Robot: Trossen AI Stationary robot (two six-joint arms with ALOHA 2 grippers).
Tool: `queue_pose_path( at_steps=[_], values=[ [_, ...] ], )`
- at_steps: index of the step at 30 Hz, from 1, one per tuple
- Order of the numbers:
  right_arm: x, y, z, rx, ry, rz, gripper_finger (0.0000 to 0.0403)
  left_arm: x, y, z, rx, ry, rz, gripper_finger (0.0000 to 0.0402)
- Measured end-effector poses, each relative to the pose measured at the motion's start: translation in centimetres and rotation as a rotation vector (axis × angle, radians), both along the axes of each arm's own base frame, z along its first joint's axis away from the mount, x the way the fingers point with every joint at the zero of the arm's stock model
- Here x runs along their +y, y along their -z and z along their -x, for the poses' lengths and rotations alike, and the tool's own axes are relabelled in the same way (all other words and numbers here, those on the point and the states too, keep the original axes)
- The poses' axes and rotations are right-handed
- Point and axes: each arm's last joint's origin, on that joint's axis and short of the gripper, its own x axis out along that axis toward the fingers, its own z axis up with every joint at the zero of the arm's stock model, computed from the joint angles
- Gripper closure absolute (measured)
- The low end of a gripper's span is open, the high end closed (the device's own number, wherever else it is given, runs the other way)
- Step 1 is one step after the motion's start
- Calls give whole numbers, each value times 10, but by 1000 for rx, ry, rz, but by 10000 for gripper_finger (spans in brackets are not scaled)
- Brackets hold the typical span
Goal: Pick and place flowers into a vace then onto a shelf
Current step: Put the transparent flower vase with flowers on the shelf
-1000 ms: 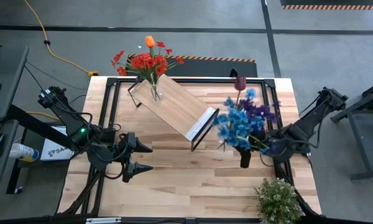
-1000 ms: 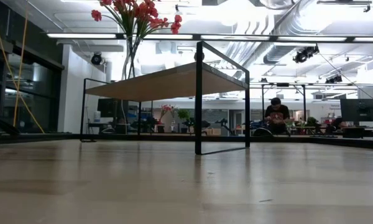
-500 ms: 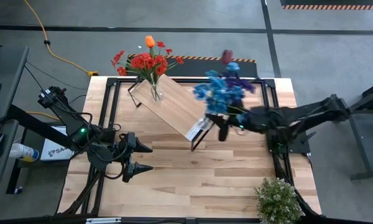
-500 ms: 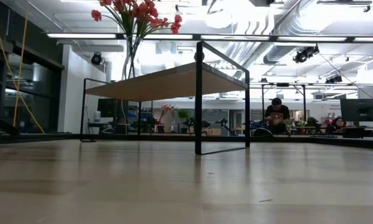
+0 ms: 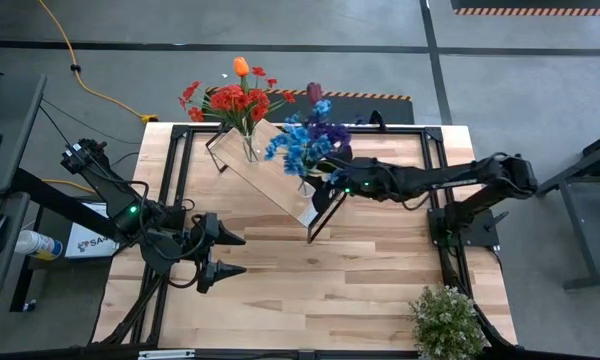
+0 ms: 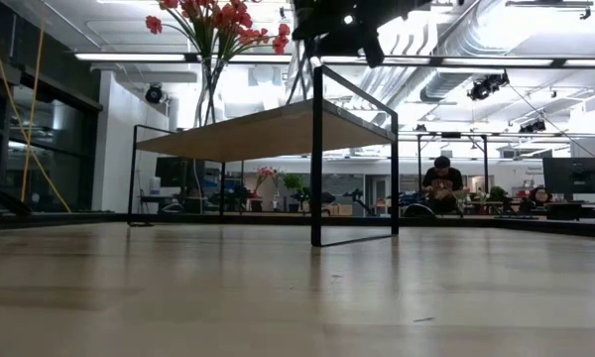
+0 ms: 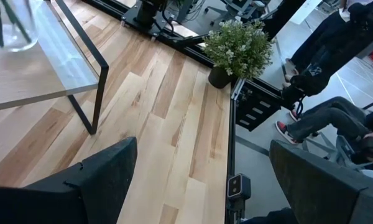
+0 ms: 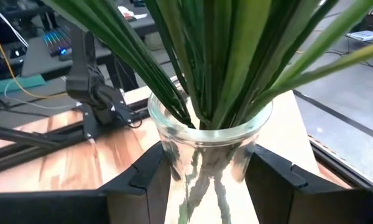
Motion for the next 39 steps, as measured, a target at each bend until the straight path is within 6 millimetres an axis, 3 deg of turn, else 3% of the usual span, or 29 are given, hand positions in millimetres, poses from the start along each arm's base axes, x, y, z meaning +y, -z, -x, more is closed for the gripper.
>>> queue_pose_path(
  at_steps=[10,18,28,39],
  values=[
    [-1,12,-8,45,32,52,239,0,0,0,1,0,-1,2],
    [-1,15,-7,67,41,22,209,1,2,1,22,0,-21,2],
    [4,16,-8,76,-47,-1,221,1,2,1,22,0,-21,2],
    [3,18,-6,93,-30,-23,221,1,2,1,22,0,-21,2]
  ],
)
